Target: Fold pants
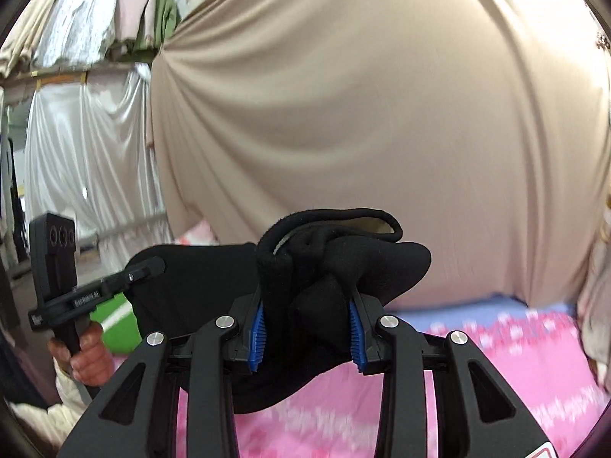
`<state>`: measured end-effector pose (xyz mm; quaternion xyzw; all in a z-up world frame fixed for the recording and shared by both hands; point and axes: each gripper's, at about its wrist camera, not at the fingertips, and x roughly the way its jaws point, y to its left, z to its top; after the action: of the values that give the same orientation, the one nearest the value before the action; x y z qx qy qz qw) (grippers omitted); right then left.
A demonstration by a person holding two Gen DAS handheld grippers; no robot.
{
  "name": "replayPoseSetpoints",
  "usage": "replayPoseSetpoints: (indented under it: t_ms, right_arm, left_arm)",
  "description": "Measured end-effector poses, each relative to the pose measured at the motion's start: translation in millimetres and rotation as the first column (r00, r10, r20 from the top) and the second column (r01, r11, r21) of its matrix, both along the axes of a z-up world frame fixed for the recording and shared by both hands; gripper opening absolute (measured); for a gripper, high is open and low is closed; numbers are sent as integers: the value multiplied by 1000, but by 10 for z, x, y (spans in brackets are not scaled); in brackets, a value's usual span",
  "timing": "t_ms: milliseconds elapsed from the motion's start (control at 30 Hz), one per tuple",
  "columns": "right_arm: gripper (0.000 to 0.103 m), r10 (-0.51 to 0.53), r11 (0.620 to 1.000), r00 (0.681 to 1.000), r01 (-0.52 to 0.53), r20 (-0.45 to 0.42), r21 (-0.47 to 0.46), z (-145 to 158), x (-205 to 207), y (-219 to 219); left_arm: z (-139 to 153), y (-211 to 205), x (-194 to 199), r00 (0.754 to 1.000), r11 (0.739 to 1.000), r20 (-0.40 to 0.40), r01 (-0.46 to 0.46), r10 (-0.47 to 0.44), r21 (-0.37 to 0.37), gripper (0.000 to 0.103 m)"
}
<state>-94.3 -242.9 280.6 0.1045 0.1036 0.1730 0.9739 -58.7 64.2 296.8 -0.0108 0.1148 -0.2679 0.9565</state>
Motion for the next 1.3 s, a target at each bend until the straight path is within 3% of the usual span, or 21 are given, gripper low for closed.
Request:
replayPoseSetpoints:
  t_ms: [67,200,300,433,500,633,700,733,767,833,900,967,1000,1033,1133,1200,1267,1300]
  right_arm:
    - [33,-4,1000,1000,3,26,15,50,330,-66]
    - [33,-19,999,1000,18,21,51,-81,953,-206]
    - [33,-38,995,999,41,-32,96,-453,1530,-356]
    - [33,-61,986,984,86,-167,143,-1222,2181,-491]
    - [33,-65,980,955,115,-289,160,-1799,2523,-563]
    - [36,-39,977,855,141,-517,159,-2838,2830,-636]
    - [47,-22,978,839,130,-544,160,-3023,2728,-633]
    - [53,-29,982,820,129,-572,136,-3077,2662,-639]
    - [55,-39,985,803,133,-595,114,-3081,2637,-630]
    - [57,-55,985,774,145,-631,92,-3100,2506,-683]
    - [60,-100,978,785,189,-612,83,-2998,2259,-813]
    - [61,-160,972,821,229,-548,59,-2783,2034,-916]
    - [56,-158,976,839,213,-520,49,-2655,2007,-865]
    - [45,-142,983,857,182,-495,34,-2532,2028,-807]
    - [27,-44,998,890,56,-454,14,-2300,2330,-480]
    - [21,-19,1000,873,24,-488,3,-2403,2591,-326]
    - [17,-48,999,827,44,-561,-21,-2713,2830,-361]
    - [5,-70,997,805,64,-589,-30,-2859,2896,-418]
  left_arm:
    - [35,-58,300,999,999,39,-37,36,20,17]
    - [-125,-149,1017,994,994,35,-103,101,41,17]
    - [-479,-226,1629,990,987,-10,-142,143,68,17]
    - [-1352,-370,2453,969,975,-161,-166,188,146,18]
    - [-1822,-413,2714,952,966,-223,-166,209,199,18]
    - [-2829,-408,2977,885,951,-410,-103,221,290,18]
    - [-3027,-370,2865,876,940,-424,-87,230,331,22]
    - [-3100,-319,2771,870,935,-438,-71,228,346,28]
    - [-3137,-291,2699,859,934,-454,-71,236,351,36]
    - [-3102,-130,2555,841,932,-475,-88,258,351,41]
    - [-2966,69,2448,819,933,-495,-128,291,337,49]
    - [-2732,205,2399,790,936,-520,-191,325,295,50]
    - [-2601,213,2433,787,946,-534,-200,309,253,50]
    - [-2478,177,2476,791,955,-540,-198,288,220,53]
    - [-2303,-144,2687,826,967,-505,-182,250,181,69]
    - [-2415,-342,2837,833,958,-479,-193,275,214,75]
    - [-2711,-503,3007,805,935,-493,-211,331,284,75]
    - [-2851,-512,3050,785,931,-515,-214,344,296,75]
